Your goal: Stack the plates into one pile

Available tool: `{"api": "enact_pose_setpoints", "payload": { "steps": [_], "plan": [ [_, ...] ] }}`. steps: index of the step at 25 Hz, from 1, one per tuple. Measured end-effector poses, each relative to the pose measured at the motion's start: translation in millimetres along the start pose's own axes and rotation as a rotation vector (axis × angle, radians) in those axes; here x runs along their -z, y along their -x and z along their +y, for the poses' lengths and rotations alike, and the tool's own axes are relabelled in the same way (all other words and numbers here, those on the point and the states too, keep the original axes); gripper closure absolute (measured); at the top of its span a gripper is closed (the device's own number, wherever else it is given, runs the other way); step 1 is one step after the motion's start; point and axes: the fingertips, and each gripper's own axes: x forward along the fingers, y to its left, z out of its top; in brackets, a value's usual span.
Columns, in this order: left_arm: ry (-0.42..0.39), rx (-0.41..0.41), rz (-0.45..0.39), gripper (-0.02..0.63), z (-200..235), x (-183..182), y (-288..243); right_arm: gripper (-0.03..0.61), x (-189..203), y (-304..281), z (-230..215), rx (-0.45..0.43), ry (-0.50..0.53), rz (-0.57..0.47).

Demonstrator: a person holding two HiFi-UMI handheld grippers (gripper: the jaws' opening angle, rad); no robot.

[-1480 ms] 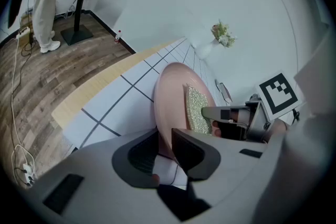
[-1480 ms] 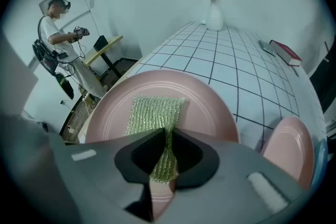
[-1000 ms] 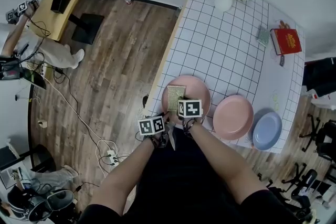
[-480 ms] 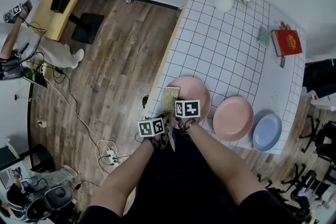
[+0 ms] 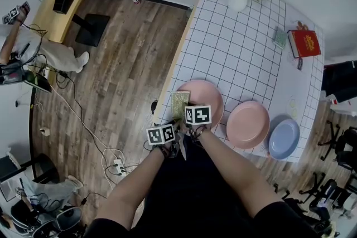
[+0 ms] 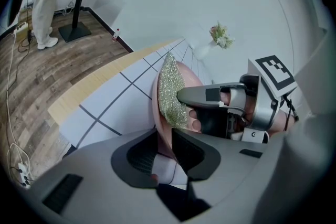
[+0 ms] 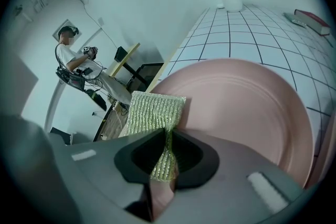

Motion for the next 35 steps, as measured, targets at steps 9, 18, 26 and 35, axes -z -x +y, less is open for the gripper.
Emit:
{"api": "enact_pose_setpoints", "payload": {
  "steps": [9,18,26,35],
  "plan": [
    [0.007,0.0,-0.002,0.541,0.0,-0.2,-0.4,0.522,0.1,6.9,-11.0,0.057,0.035,-0.02],
    [0.006,-0.002,-0.003,0.541,1.1,-0.7,-1.0,0.522,1.8,27.9,-45.4,0.17,0.078,-0.009],
    [0.013,-0.002,-0.004,0.541,1.1,-1.1,-1.4,0.52,11.5,50.8,-85.1,0.277,0.137,0.009],
    [0.02,-0.006,-0.004,0.541,1.9,-1.0,-2.6,0.52,14.3,76.7,-118.0,0.361,0.145,0.012]
  ]
}}
